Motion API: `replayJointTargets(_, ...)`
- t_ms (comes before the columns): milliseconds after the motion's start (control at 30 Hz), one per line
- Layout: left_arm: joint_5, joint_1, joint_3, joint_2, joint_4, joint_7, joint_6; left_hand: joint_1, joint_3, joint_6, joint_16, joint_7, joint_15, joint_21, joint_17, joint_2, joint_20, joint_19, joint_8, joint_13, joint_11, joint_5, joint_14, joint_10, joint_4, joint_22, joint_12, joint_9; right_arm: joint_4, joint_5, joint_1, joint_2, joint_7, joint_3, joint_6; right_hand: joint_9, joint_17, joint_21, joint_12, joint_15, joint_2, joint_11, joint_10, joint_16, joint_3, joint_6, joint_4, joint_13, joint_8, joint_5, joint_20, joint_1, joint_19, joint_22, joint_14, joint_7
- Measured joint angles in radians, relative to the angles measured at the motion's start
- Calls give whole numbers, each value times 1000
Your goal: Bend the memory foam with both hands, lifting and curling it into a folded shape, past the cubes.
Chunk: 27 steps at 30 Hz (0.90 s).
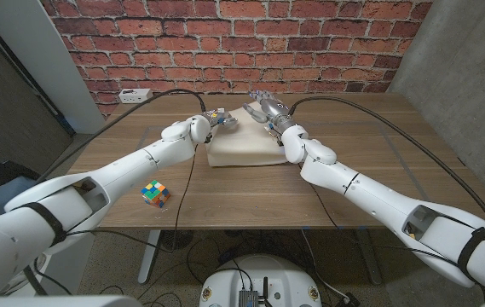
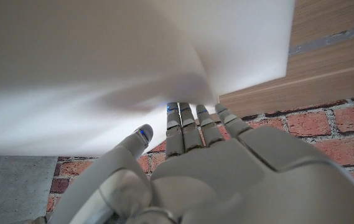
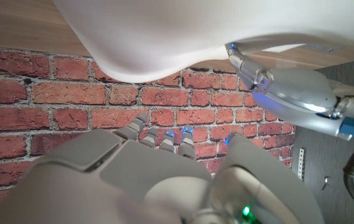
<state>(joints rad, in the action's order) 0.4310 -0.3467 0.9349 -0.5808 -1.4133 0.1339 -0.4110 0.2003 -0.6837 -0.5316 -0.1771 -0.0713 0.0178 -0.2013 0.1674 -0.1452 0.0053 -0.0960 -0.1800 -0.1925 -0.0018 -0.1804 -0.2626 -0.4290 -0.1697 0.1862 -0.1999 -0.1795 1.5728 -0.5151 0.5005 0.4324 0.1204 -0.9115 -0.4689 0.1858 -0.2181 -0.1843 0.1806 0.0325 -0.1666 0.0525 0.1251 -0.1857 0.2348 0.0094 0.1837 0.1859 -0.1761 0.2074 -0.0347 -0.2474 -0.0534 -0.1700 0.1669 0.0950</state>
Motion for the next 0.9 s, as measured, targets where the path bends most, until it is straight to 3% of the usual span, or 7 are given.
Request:
replayJointTargets(200, 3, -1, 0, -1, -1, 1, -5, 0, 0, 0, 0, 0, 0, -3, 0, 0, 0, 0, -1, -1, 0, 0, 0, 0, 0, 0, 0, 0, 8, 0, -33, 2, -4, -36, -5, 0, 5, 0, 6, 0, 21, -28, -1, -6, -14, -30, 3, 0, 6, 5, -1, 54, -15, 0, 0, -5)
replayJointTargets(233, 3, -7, -4, -6, -16, 1, -6, -4, 0, 0, 0, 0, 0, -7, 0, -4, 0, 0, -1, -1, 0, 0, 0, 0, 0, 0, 0, 0, 9, -9, -37, 2, -94, -41, -113, 0, 6, 0, 9, 0, 23, -34, -8, -11, -16, -32, 1, 0, 2, 7, 0, 67, -14, 0, 0, -8)
replayJointTargets(367, 5, -7, -4, -6, -16, 2, -10, -4, 0, 0, 0, 0, 0, -7, 0, -4, 0, 0, -1, -1, 0, 0, 0, 0, 0, 0, 0, 0, 12, -9, -58, 4, -94, -66, -113, -3, 9, -5, 12, 0, 37, -58, -21, -18, -24, -42, 1, 0, 2, 11, 12, 91, 9, 3, 0, -12)
replayJointTargets(500, 8, -14, -8, -12, -35, 2, -15, -9, 0, 0, 0, 0, 0, -7, 0, 1, 0, 0, -1, -1, 0, 0, 0, 0, 0, 0, 0, 0, 12, -18, -86, 5, -182, -102, -214, -5, 14, -5, 16, 0, 38, -57, -21, -19, -24, -51, 1, 0, 2, 16, 12, 109, 16, 3, 0, -9)
replayJointTargets(667, 9, -22, -12, -18, -50, 1, -19, -9, 0, 0, 0, 0, 0, -7, 0, 1, 0, 0, -1, -2, -3, 0, 0, 3, 0, 0, 0, 0, 2, -41, -132, 3, -258, -166, -285, -5, 21, -5, 4, 0, 44, -17, 17, -6, -5, -100, -8, 0, 2, 30, -1, 114, 3, 3, 0, 11)
replayJointTargets(833, 9, -31, -22, -25, -66, -8, -19, -12, 0, 5, 0, 6, 0, -7, 0, 4, 0, 0, -2, -3, -3, 0, 0, 3, 0, 0, 0, 0, -20, -60, -170, -7, -329, -220, -336, -5, 23, -4, 4, 0, 48, -22, 37, -6, 3, -135, -14, 0, 7, 33, 1, 118, -2, 5, 0, 10)
replayJointTargets(900, 9, -36, -28, -30, -73, -12, -19, -13, -4, 15, 0, 15, 0, -7, 0, 5, 0, 0, -5, -3, -3, 0, 0, 3, 4, 0, 0, 0, -32, -65, -187, -12, -351, -243, -351, -5, 28, -4, 4, 0, 48, -24, 38, -6, 10, -144, -21, 0, 7, 33, 16, 118, 13, 5, 0, 9)
